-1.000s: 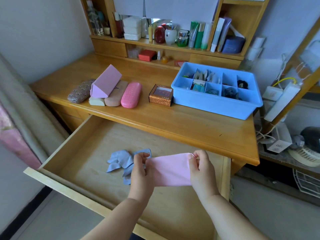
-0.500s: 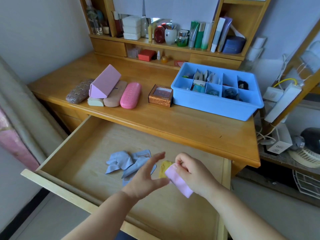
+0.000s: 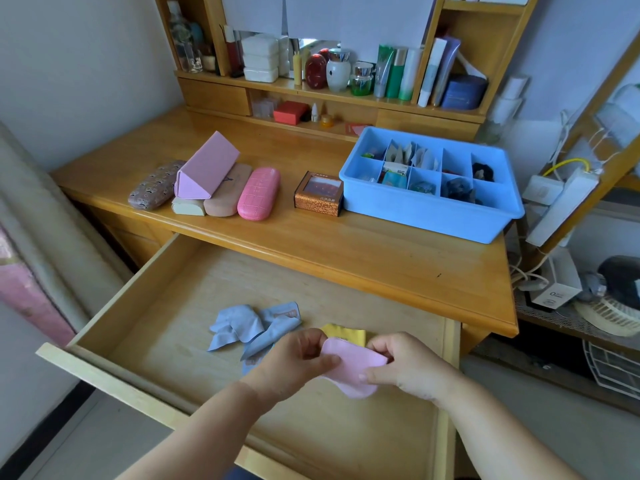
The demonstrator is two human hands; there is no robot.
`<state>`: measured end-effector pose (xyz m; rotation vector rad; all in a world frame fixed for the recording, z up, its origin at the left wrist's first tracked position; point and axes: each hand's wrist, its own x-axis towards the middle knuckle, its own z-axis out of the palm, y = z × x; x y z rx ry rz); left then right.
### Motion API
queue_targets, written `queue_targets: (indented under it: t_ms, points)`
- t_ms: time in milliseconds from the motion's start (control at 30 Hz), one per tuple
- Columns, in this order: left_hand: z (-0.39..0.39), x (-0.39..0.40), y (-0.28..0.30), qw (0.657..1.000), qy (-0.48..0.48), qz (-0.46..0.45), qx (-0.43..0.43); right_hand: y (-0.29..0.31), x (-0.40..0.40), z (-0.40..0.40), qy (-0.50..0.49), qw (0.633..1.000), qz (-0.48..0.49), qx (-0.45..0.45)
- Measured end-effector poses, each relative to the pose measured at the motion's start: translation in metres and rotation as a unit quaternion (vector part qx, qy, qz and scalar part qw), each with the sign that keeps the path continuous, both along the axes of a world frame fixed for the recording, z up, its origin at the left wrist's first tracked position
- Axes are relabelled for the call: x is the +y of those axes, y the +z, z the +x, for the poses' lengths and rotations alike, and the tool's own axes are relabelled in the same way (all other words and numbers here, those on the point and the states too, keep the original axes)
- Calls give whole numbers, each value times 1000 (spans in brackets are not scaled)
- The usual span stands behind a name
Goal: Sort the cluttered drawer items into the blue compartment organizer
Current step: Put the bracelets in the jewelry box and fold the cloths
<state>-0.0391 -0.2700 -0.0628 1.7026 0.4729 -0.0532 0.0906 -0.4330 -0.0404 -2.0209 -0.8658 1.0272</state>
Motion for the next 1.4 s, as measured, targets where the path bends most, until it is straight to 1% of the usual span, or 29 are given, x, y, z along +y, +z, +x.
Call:
queue_targets:
  t_ms: [100,167,233,300,333,400,467,567,633,733,833,900,1000,1100,1200,1400]
  points:
    - [0,6,-1,999,36,21,-1,-7,-4,3,-63,998,13,7]
    - [3,11,0,998,60,32,-11,-11,-1,3,-127,990,50,33]
    - [6,15,4,993,80,82,-25,-12,3,3,-175,978,98,52]
    - [8,18,10,983,104,143,-48,-11,7,2,-190,970,148,39]
    - [8,20,13,979,119,152,-62,-9,8,1,-187,967,169,24]
    - [7,22,17,978,137,131,-91,-7,10,-2,-179,963,200,4]
    - [3,21,16,981,135,104,-96,-10,9,-9,-172,963,207,-11]
    - [-7,19,-3,988,106,100,-55,-30,3,-26,-145,974,169,-30]
    - [-16,17,-20,989,42,142,7,-50,-4,-36,-120,985,121,-43]
    - [-24,18,-50,972,-71,211,71,-78,-11,-45,-97,993,39,-54]
    - [-21,21,-63,956,-121,239,117,-92,-9,-41,-105,994,8,-36]
    - [-14,26,-66,954,-110,242,141,-96,-4,-33,-128,992,1,-17]
    - [3,34,-69,955,-69,234,170,-99,9,-17,-175,985,-7,-5]
    - [17,36,-71,957,-23,222,183,-98,24,-9,-208,978,-11,-30]
    - [29,39,-79,951,-14,233,203,-100,38,-2,-216,974,-46,-58]
    - [37,41,-93,946,-9,253,205,-108,48,2,-231,960,-127,-93]
